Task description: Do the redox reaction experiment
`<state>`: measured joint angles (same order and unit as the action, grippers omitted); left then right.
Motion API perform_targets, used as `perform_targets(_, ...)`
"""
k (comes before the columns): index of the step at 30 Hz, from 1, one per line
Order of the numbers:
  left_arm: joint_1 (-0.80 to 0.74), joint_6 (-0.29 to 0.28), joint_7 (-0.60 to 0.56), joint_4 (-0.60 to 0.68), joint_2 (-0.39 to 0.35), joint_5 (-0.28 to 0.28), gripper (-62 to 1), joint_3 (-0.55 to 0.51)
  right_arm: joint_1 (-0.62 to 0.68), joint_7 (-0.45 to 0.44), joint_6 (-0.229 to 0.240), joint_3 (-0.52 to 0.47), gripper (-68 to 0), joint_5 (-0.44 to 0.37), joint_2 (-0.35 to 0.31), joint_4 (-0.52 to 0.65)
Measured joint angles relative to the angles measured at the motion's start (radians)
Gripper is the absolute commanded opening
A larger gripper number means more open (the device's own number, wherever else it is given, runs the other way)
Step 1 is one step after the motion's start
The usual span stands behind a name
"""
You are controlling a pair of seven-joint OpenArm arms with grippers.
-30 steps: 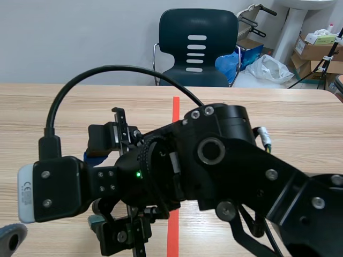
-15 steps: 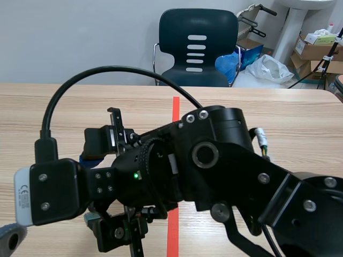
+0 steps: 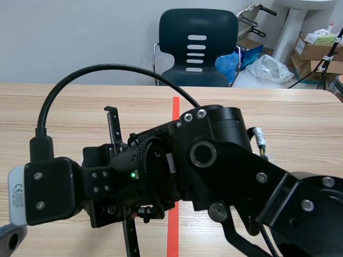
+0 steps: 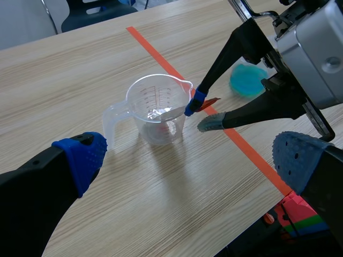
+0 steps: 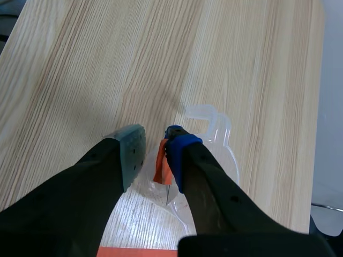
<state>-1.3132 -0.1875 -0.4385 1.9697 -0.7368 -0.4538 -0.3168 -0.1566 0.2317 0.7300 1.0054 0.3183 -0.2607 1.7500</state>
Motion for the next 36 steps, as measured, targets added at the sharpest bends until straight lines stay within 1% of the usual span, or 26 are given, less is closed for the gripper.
perform_targets(3,0.000,0.000,0.000,0.000,0.000,0.000,1.4,0.000,0.000,0.000,0.000,0.000,-64.1,0.000,0.000,0.000)
perform_targets(5,0.000,0.000,0.000,0.000,0.000,0.000,1.4,0.000,0.000,-0.004,0.000,0.000,-65.9,0.000,0.000,0.000)
perform_targets(7,0.000,0.000,0.000,0.000,0.000,0.000,1.4,0.000,0.000,-0.006,-0.003,0.000,-66.5,0.000,0.000,0.000)
perform_targets(10,0.000,0.000,0.000,0.000,0.000,0.000,1.4,0.000,0.000,-0.006,-0.033,0.000,-66.5,-0.001,0.000,0.000)
perform_targets(15,0.000,0.000,0.000,0.000,0.000,0.000,1.4,0.000,0.000,-0.006,-0.035,-0.001,-66.5,-0.008,0.000,0.000)
perform_targets(18,0.000,0.000,0.000,0.000,0.000,0.000,1.4,0.000,0.000,-0.002,-0.065,-0.002,-66.5,-0.015,0.000,0.000)
perform_targets(22,0.000,0.000,0.000,0.000,0.000,0.000,1.4,0.000,0.000,0.005,-0.072,-0.024,-66.5,-0.091,0.000,0.000)
perform_targets(29,0.000,0.000,0.000,0.000,0.000,0.000,1.4,0.000,0.002,0.006,-0.082,-0.126,-66.5,-0.240,0.000,0.000)
perform_targets(36,0.000,0.000,0.000,0.000,0.000,0.000,1.4,0.000,0.002,0.032,-0.083,-0.217,-66.5,-0.404,0.000,0.000)
